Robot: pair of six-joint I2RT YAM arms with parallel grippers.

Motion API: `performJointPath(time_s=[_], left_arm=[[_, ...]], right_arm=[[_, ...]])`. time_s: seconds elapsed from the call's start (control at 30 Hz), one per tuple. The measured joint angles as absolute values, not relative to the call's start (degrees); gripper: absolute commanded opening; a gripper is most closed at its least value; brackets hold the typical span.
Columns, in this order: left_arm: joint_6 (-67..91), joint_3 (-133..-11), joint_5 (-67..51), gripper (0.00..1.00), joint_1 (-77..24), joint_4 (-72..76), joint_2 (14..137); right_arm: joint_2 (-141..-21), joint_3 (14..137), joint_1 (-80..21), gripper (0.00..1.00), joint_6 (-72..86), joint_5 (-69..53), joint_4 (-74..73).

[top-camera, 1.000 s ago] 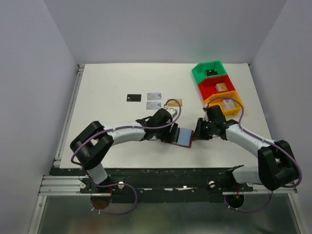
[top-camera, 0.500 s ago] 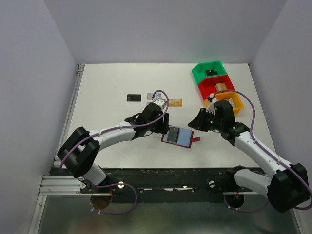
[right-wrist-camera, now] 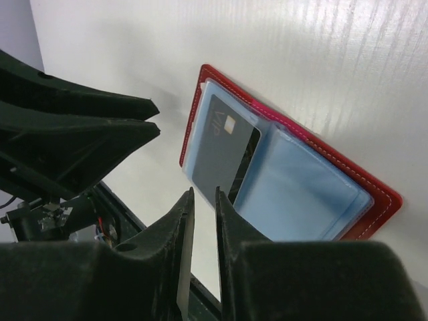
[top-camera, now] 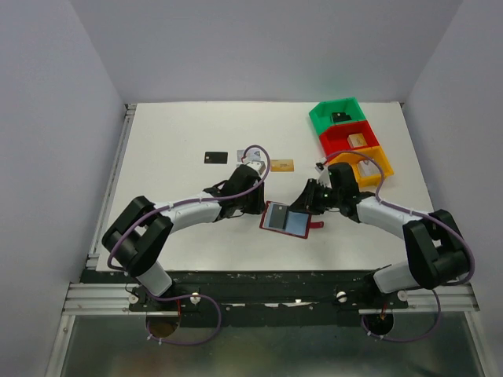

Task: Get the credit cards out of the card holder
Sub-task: Remove the credit card from the card holder.

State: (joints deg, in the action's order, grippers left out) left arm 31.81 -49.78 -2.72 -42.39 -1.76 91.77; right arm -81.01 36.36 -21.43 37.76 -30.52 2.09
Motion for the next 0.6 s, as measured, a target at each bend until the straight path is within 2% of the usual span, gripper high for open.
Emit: performJointPath(time_s=[0.6], left_arm=[[32.42,-49.67,-3.6,0.32,-42.39,-1.83,94.11]], right_arm=[[-92.01,36.38,-21.76,0.27,39.79,-33.61,6.44]])
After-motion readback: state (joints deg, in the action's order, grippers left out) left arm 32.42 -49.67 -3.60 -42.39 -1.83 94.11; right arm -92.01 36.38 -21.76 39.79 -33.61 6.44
